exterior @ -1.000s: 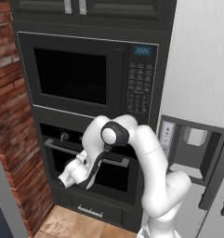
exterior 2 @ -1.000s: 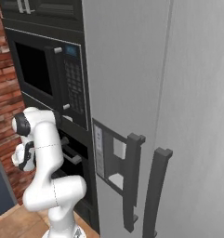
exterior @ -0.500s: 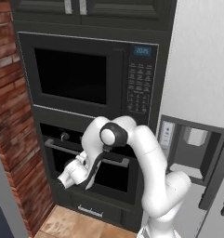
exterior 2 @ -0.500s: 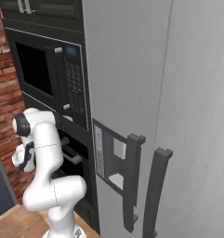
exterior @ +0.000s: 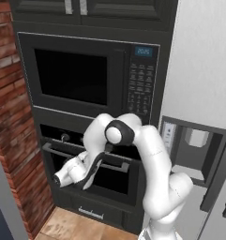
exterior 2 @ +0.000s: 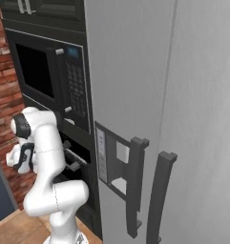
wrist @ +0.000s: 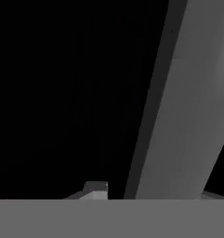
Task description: Take the baked cake out of the oven and place it on the plate for cooling. Then close the oven door.
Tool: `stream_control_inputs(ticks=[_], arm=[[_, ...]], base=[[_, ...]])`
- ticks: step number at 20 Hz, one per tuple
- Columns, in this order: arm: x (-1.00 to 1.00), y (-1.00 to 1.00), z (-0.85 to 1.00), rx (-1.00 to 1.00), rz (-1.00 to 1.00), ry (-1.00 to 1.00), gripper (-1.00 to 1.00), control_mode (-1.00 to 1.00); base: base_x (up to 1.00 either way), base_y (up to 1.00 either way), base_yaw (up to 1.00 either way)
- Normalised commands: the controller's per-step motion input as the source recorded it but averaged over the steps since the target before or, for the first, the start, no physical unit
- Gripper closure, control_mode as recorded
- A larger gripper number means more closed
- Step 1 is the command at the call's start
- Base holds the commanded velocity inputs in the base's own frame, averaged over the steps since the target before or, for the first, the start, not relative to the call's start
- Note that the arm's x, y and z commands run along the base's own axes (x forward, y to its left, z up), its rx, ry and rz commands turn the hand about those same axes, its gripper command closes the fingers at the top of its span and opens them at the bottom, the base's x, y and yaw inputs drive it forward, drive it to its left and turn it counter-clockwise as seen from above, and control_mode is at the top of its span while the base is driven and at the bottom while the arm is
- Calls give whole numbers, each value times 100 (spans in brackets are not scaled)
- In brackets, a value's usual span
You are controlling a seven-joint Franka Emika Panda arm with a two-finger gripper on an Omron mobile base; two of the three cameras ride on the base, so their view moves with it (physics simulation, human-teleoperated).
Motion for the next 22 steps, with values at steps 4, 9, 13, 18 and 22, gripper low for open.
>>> stream_control_inputs(ticks=[4,9,13,18,22], arm=[[-99,100,-28,13,0,33,100,-100],[-100,100,-31,17,0,39,100,-100],[-100,100,-53,17,0,40,-100,-100],[-97,82,-54,9,0,36,-100,-100],[-14,5,95,0,0,-2,-100,-100]], base=[[0,0,0],[0,0,0],[0,0,0],[0,0,0],[0,0,0]])
